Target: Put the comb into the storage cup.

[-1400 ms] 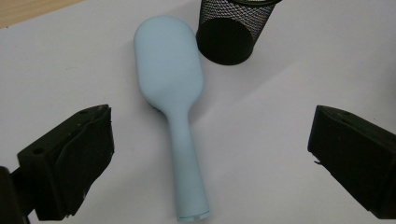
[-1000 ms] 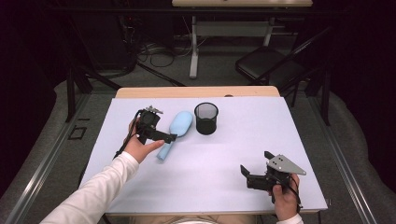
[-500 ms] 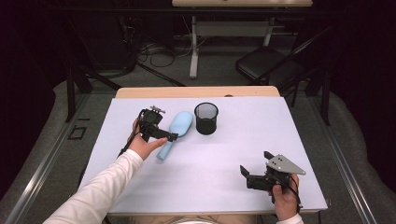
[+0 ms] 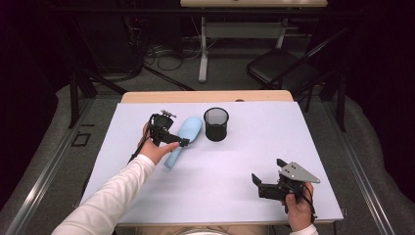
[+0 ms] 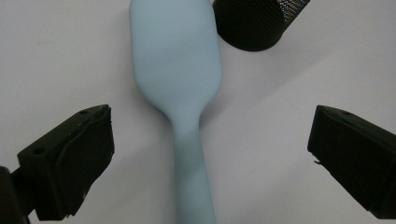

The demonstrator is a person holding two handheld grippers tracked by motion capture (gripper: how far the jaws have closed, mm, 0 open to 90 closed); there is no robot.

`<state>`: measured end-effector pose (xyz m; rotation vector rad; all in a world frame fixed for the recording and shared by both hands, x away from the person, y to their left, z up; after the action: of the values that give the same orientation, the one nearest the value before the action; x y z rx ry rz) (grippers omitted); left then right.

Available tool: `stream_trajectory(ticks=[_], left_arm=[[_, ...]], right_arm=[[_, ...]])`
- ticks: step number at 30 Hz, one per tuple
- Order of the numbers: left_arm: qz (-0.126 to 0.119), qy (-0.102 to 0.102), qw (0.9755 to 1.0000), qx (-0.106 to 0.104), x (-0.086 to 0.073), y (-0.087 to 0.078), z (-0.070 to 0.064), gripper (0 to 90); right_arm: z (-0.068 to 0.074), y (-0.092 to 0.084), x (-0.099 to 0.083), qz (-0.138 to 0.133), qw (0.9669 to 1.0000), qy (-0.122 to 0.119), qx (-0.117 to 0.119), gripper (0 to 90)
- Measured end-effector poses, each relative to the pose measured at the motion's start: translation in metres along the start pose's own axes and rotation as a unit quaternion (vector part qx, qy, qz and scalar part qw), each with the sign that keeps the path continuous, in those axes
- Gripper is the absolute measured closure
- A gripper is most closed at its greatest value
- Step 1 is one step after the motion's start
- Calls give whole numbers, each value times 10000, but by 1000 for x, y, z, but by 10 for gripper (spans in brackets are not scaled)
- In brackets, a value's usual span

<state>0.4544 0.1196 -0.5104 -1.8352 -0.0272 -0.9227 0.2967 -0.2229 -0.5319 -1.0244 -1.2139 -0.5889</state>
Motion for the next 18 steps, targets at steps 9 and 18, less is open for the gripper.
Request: stream_trajectory(ticks=[9,18], left_arm=[[114,-86,9999,65,1,10,3,28],[181,-91,9997,132,2,20,6,55]], right_arm=[[0,1,0,16,10000,5,8,1],[-1,1,-1,25,10000,5,16,3]])
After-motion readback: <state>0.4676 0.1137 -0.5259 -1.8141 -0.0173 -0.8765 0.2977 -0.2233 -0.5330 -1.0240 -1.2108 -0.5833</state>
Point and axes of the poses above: each handheld gripper's, and its own axes: y roughly forward along the jaws, x roughly out of its top, z roughly to its left, the point moved 4 cm from there along y, roughly forward along the jaws, and after that the axes turned 3 degrees about -z, right-handed, at the moved point
